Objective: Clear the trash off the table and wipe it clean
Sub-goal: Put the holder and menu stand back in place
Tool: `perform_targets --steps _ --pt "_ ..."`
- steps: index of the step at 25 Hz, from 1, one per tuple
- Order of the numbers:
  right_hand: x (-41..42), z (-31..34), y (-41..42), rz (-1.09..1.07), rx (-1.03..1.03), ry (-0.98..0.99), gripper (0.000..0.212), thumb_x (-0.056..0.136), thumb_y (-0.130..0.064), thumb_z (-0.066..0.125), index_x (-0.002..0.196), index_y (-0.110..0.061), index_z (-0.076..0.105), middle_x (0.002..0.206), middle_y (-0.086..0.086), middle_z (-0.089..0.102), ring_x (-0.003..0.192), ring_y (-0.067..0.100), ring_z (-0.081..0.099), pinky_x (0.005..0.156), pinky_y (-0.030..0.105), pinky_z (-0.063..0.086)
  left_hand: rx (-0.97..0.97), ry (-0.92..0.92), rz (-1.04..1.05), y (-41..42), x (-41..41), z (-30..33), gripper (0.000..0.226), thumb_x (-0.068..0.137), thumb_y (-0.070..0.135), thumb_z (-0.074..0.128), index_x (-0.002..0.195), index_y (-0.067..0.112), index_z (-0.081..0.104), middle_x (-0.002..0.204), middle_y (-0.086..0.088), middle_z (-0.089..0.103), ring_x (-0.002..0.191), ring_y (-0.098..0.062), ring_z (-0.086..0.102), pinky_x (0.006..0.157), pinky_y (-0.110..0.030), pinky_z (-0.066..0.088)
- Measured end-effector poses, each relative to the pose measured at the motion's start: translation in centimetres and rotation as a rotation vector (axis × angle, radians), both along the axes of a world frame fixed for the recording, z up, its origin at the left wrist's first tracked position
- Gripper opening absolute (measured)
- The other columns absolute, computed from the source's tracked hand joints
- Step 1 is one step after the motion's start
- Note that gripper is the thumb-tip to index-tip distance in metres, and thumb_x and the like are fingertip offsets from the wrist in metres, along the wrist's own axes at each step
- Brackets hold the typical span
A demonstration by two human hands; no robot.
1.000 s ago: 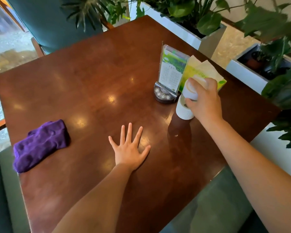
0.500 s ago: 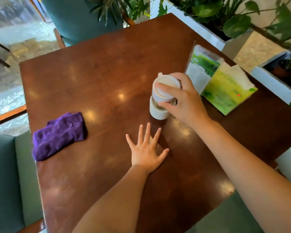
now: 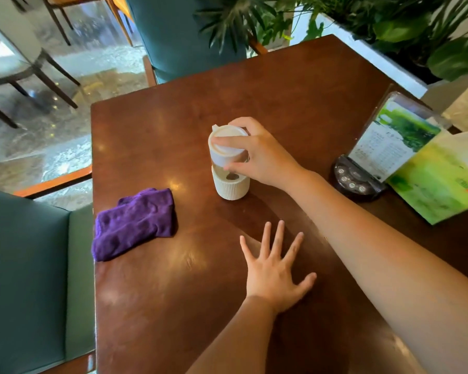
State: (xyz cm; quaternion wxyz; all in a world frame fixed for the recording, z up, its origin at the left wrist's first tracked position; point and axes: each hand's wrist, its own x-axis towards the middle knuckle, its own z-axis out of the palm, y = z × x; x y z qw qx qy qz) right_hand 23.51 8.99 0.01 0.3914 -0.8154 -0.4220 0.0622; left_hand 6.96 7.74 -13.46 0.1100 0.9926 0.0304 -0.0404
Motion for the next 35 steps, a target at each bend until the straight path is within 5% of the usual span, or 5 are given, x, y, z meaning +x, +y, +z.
perform_targets --steps 15,21,26,31,35 --pt "-2.0 -1.5 0.8 -0.013 -0.254 -0.553 0.045 0.092 -0.018 0.053 0.136 -0.022 0.043 0.147 0.005 0.039 0.139 0.031 0.025 0.101 0.047 0.037 0.006 -0.029 0.01 0.1 -0.1 -0.5 0.072 0.081 0.076 0.019 0.144 0.041 0.006 0.159 -0.001 0.003 0.144 -0.026 -0.012 0.102 -0.067 -0.021" --pt "-2.2 -0.7 -0.5 0.006 -0.415 -0.552 0.05 0.096 -0.033 0.042 0.143 -0.026 0.027 0.154 0.007 0.023 0.143 0.026 0.01 0.112 0.055 0.013 0.041 -0.001 0.007 0.2 0.1 -0.1 0.074 0.08 0.075 0.019 0.144 0.042 0.004 0.159 0.0 -0.002 0.144 -0.024 -0.014 0.099 -0.066 -0.023" --pt "-0.1 3.3 -9.3 -0.392 -0.047 -0.627 0.026 0.085 -0.018 0.053 0.105 -0.012 0.068 0.11 0.01 0.068 0.106 0.029 0.059 0.096 0.045 0.039 0.055 0.008 0.026 0.3 -0.1 -0.6 0.076 0.077 0.076 0.018 0.144 0.045 0.0 0.159 0.002 -0.004 0.143 -0.021 -0.015 0.101 -0.068 -0.016" --pt "2.9 4.8 -16.2 -0.822 -0.633 -0.429 0.062 0.085 -0.013 0.059 0.141 -0.015 0.032 0.143 0.018 0.037 0.131 0.036 0.032 0.103 0.052 0.028 0.074 0.013 0.024 0.2 -0.1 -0.6 0.075 0.078 0.078 0.015 0.142 0.047 -0.007 0.158 0.004 -0.007 0.143 -0.02 -0.018 0.102 -0.067 -0.013" --pt "3.6 4.4 -16.6 -0.902 -0.705 -0.436 0.059 0.085 -0.001 0.054 0.139 -0.009 0.032 0.124 0.019 0.054 0.111 0.04 0.051 0.087 0.048 0.04 0.065 0.005 0.025 0.1 -0.2 -0.6 0.073 0.078 0.078 0.013 0.139 0.049 -0.013 0.158 0.005 -0.008 0.143 -0.02 -0.018 0.103 -0.067 -0.012"
